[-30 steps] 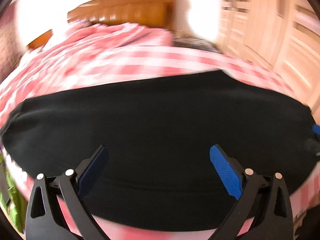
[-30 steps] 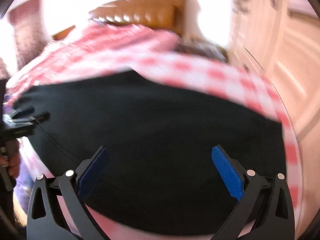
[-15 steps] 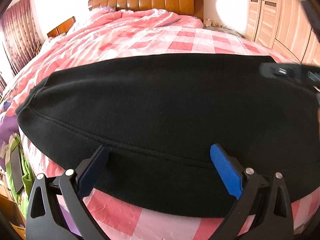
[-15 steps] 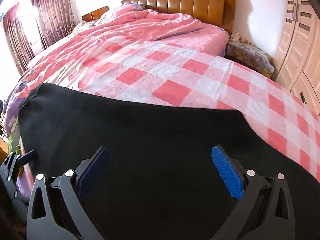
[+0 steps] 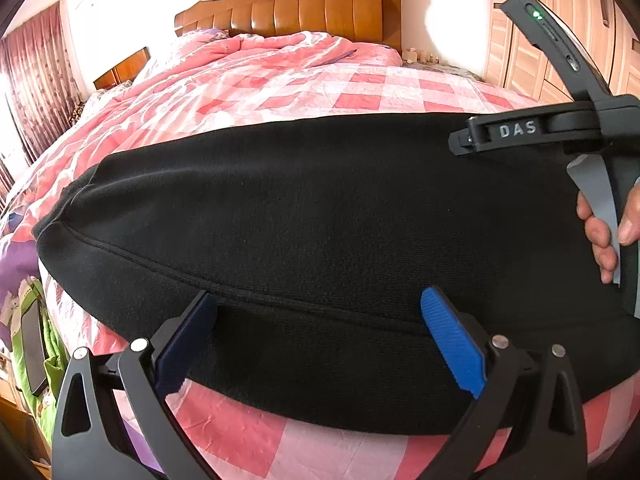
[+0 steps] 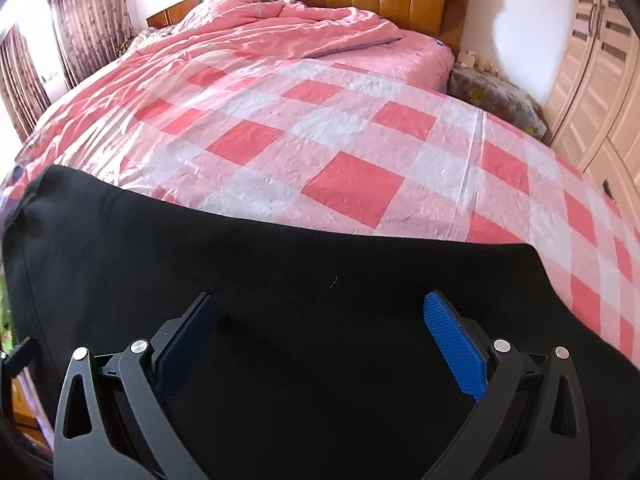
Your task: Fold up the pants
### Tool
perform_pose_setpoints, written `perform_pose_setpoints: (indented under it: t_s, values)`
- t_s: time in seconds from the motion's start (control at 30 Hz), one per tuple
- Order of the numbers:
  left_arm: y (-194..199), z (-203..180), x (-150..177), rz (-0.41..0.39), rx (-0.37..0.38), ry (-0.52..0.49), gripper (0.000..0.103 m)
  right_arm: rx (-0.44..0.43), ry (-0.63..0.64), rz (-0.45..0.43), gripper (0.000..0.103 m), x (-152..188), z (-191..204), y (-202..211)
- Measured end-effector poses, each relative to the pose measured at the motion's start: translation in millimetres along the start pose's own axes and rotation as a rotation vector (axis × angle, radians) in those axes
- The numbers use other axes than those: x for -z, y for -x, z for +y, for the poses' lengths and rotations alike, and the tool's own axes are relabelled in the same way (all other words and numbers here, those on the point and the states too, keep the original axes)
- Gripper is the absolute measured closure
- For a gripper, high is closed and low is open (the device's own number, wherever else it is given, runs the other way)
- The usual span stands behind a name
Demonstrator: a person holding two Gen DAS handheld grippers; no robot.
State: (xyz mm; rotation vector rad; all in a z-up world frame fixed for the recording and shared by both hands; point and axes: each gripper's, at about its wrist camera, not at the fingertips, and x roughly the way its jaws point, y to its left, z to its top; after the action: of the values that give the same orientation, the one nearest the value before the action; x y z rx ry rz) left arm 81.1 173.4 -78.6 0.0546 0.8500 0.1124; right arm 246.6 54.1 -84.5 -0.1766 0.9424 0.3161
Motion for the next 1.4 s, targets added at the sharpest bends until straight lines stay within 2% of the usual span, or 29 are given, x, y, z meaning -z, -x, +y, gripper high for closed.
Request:
perform_pose_setpoints:
  t_s: [0.37,0.53,0.7,0.73,1.1,1.23,1.4]
  values:
    - [-1,1,1,0.001,0.005,0.003,0.001,0.086,0.008,-0.009,0.004,-8,10,-1]
    - [0,0,1,0.001,0.005,0.004,0.001,-0.007,0.078,-0.063,0.004,-13,35,14]
    - [-1,0,0,0.001,0.005,0.005,0.001,0.015,0.179,0.013,0.004,-15,60,-12]
    - [-1,0,0,0.001,0.004,0.004,0.001,0.010,0.175,-0.011,0.004,-15,60,-12]
    - [-3,2,1,0.006,0.003,0.005,0.001,-0.028,0.120,-0.015,0.004,-29,52,-19]
    - [-5,3,0,0.009,0.002,0.005,0.001,-0.021,0.080,-0.099,0.004,-6,38,30]
    - [-5,4,-1,0.009,-0.003,0.005,0.001,0.083,0.160,-0.080,0.004,51,17,68]
